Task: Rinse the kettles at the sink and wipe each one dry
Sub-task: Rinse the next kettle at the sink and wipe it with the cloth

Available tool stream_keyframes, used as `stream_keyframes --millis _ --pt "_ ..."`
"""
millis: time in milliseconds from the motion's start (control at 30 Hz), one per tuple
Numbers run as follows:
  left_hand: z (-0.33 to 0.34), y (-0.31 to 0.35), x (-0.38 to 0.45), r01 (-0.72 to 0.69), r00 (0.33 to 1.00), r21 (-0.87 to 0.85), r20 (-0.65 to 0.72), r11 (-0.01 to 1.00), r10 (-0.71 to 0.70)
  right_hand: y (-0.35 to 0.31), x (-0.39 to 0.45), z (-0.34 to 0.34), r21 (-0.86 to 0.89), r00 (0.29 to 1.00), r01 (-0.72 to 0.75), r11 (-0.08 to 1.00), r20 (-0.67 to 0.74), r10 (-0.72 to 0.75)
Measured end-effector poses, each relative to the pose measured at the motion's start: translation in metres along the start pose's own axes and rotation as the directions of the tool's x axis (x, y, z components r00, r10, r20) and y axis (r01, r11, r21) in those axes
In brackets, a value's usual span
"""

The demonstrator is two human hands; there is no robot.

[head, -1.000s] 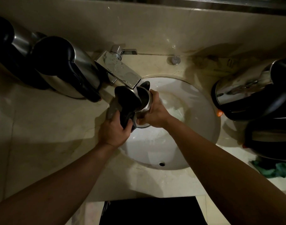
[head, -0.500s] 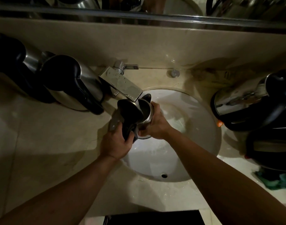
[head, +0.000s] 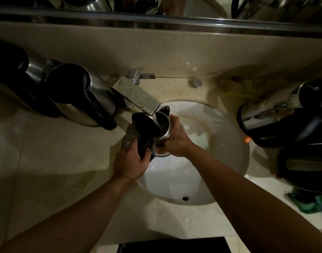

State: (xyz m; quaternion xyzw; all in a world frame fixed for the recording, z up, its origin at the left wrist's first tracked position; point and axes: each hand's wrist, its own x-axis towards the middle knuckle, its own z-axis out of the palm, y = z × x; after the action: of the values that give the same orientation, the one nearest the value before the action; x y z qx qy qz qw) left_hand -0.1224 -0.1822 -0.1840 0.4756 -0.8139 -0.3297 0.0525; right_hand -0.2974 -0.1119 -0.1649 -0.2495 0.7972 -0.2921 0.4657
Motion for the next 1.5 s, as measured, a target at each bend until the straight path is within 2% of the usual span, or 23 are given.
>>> stream_keyframes --millis 500,1500 --pt "0.0023 -0.0034 0.0006 -0.013 1.0 -0.004 0.001 1.0 0.013 0.0058 0.0012 -0.0031 0.024 0.999 0.049 0.998 0.005 -0.05" --pt "0.0019 -0.0031 -0.0006 0.005 1.0 0.01 0.007 1.0 -0.005 0.0033 -0.0016 -0.0023 0.011 0.999 0.035 0.999 -0.006 -0.035"
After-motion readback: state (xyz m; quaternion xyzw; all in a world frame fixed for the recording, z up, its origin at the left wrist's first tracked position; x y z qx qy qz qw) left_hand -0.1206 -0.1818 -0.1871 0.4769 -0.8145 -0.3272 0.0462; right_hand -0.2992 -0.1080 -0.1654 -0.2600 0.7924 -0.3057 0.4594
